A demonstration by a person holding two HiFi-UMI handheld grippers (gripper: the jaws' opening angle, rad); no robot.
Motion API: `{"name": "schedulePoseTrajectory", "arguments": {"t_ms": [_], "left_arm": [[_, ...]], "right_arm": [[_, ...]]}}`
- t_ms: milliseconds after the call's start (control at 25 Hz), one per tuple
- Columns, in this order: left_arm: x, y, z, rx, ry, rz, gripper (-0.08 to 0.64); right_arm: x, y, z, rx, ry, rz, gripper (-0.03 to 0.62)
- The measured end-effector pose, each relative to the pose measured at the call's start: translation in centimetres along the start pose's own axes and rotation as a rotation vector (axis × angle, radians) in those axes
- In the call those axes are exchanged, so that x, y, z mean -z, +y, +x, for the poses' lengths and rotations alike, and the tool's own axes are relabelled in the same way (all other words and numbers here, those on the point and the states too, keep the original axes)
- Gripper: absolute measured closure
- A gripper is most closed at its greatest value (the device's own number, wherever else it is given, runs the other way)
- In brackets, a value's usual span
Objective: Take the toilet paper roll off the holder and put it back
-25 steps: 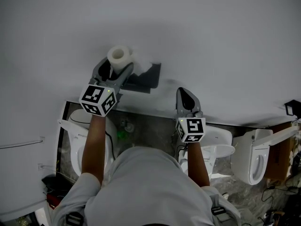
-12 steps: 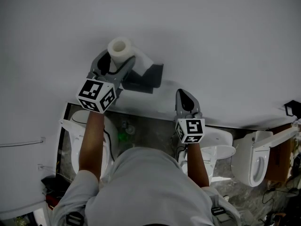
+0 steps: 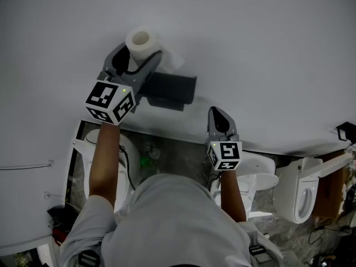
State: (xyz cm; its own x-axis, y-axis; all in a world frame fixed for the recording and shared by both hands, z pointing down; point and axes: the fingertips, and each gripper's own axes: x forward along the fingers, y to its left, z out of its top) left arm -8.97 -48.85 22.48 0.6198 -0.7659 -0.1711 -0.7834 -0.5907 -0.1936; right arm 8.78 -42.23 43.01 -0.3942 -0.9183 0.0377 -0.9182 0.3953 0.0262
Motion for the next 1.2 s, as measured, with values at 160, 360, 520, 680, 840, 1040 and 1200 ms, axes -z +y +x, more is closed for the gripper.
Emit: {"name": "schedulePoseTrajectory", "arguments": {"t_ms": [160, 360, 520, 680, 840, 1040, 1200], "left_arm": [[-1.5, 0.5, 0.1, -0.003, -0.026, 0.016, 0.245], [-3.0, 1.0, 0.5, -0.005, -0.046, -0.002, 0.245], [-3.9, 1.1, 0.8, -0.003, -0.057, 0.032, 0.245], [-3.9, 1.3, 0.9, -0.008, -0.059, 0.026, 0.245], [-2.8, 1.3, 1.1, -0.006, -0.044, 0.020, 0.245], [-1.9, 0.8, 1.1, 0.001, -0.033, 0.004, 0.245], [-0.9, 0.5, 1.1, 0.004, -0.019, -0.011, 0.245]], "right_arm": [[0.1, 0.2, 0.1, -0.001, 0.001, 0.001, 0.594], [0.0, 0.1, 0.2, -0.003, -0.003, 0.003, 0.592], [0.2, 0.1, 0.4, -0.001, -0.001, 0.007, 0.594], [0.3, 0.1, 0.6, -0.004, -0.003, 0.008, 0.594], [0.5, -0.1, 0.8, -0.001, 0.001, 0.009, 0.594], [0.4, -0.4, 0.5, 0.008, -0.002, 0.014, 0.594], [0.4, -0.6, 0.4, 0.012, -0.005, 0.013, 0.594]]}}
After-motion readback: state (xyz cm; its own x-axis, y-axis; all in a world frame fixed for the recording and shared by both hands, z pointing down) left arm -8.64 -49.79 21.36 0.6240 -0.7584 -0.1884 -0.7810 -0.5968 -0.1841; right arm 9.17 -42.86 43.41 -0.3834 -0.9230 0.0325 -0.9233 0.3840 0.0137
